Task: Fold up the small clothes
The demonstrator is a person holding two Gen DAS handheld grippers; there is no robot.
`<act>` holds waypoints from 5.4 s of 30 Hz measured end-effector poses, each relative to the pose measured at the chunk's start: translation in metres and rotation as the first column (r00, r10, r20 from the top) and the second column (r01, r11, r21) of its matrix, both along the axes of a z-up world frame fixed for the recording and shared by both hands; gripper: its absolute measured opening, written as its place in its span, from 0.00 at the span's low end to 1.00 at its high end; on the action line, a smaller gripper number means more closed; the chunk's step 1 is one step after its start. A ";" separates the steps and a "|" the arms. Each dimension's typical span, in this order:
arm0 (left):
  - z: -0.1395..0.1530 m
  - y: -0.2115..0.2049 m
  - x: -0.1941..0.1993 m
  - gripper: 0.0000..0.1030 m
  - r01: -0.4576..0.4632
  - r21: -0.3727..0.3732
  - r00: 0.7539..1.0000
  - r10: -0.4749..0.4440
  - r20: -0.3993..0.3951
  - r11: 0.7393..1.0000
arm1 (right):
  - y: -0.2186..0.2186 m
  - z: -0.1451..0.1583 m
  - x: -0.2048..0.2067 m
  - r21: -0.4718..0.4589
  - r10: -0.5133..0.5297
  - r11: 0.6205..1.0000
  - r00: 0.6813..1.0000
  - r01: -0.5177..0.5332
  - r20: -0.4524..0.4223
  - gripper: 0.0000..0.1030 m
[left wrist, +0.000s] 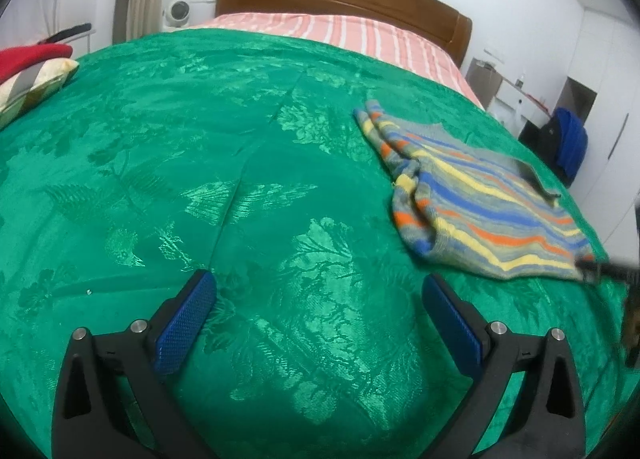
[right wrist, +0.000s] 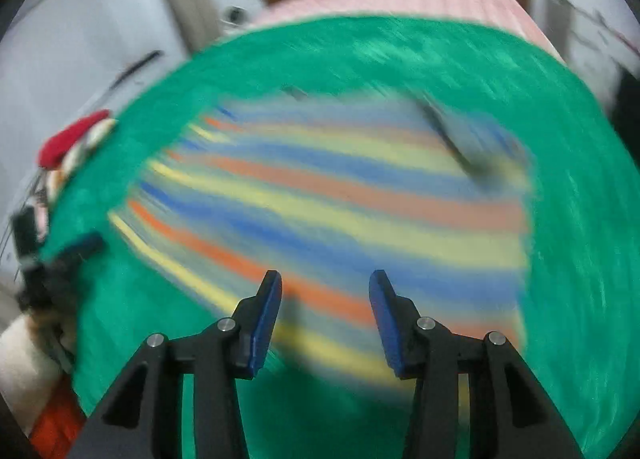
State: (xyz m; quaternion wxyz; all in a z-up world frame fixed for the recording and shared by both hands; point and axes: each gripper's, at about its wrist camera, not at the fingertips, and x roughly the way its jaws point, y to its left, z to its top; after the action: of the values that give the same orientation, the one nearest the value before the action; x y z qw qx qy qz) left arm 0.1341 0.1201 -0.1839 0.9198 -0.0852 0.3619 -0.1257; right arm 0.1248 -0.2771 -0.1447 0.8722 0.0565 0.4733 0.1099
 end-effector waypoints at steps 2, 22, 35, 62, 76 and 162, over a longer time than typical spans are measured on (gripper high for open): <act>0.000 -0.001 -0.001 0.99 -0.001 0.007 1.000 0.001 0.002 1.000 | -0.024 -0.014 -0.035 0.030 -0.040 0.999 0.999 0.040 0.009 0.44; -0.001 -0.014 -0.003 0.99 -0.028 0.093 1.000 0.028 0.008 0.995 | -0.062 0.031 0.071 0.257 -0.060 0.963 0.996 0.076 -0.069 0.58; -0.001 -0.011 -0.003 0.99 -0.027 0.071 1.000 0.026 0.016 0.997 | -0.097 0.037 0.110 0.332 -0.215 0.925 0.975 0.186 0.051 0.60; -0.002 -0.017 -0.002 0.99 -0.040 0.115 0.999 0.040 0.004 0.993 | -0.094 -0.027 -0.140 0.122 -0.269 0.961 0.944 0.249 0.189 0.85; 0.067 -0.280 -0.080 0.98 0.531 0.464 0.787 -0.615 0.039 0.709 | -0.121 -0.016 -0.151 0.265 -0.369 0.912 0.908 0.314 0.196 0.88; 0.081 -0.076 -0.018 0.95 0.028 0.195 0.995 -0.008 -0.101 0.980 | 0.048 0.025 -0.082 0.001 -0.048 0.999 0.985 0.048 0.165 0.82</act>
State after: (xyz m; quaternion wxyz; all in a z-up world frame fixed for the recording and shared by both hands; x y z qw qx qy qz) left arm 0.1164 0.0439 -0.1029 0.9032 0.0032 0.4188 -0.0933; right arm 0.0431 -0.2294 -0.1200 0.9108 0.0574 0.3983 0.0924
